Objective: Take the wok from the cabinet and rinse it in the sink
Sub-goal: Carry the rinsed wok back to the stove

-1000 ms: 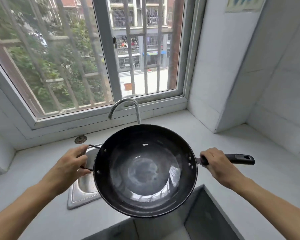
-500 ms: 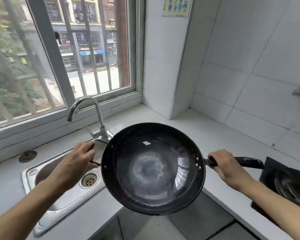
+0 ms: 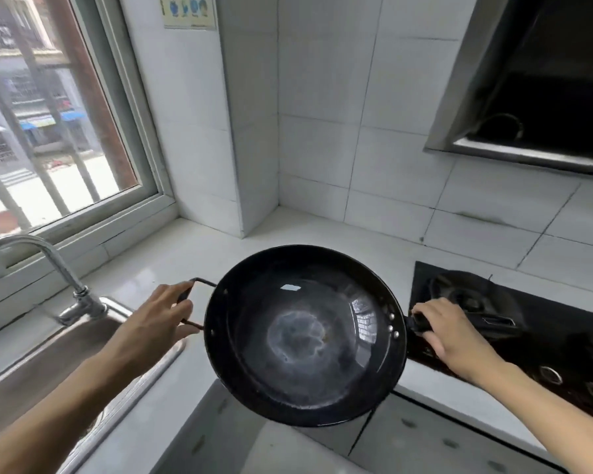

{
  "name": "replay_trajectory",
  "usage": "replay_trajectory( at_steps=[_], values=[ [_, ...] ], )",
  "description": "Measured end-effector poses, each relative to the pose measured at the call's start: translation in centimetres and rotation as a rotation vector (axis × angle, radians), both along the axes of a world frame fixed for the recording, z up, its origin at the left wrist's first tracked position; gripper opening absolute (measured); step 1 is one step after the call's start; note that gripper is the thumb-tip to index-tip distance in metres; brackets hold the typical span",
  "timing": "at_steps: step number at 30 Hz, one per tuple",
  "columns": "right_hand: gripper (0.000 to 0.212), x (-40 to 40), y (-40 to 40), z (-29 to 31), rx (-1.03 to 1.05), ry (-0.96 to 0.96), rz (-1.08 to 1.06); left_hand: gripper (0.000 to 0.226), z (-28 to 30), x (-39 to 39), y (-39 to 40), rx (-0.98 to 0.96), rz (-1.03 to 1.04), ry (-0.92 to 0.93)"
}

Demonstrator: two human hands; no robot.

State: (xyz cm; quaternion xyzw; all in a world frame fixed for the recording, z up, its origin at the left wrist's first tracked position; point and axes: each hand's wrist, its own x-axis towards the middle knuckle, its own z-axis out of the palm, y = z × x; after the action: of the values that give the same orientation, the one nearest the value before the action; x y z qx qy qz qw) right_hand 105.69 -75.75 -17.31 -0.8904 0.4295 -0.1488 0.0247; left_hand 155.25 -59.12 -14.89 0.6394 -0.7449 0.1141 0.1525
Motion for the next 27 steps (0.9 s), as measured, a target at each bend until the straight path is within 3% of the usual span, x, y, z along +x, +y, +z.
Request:
replay_trajectory(
  at_steps=[4,14,27],
  values=[
    [0.049,-2.8,-3.4,-0.7,0.018,-0.004,-0.026,0.033,-0.1,-2.4,-4.7,0.024,-0.012,-0.041],
    [0.038,-6.5,-10.9,-1.4,0.053,-0.049,-0.118,0.038,-0.2,-6.2,-15.1,0.045,-0.029,-0.067],
    [0.041,-3.4,-16.3,-2.8,0.069,0.070,-0.362,0.038,-4.6,-1.6,-33.1,0.113,-0.226,0.047]
  ],
)
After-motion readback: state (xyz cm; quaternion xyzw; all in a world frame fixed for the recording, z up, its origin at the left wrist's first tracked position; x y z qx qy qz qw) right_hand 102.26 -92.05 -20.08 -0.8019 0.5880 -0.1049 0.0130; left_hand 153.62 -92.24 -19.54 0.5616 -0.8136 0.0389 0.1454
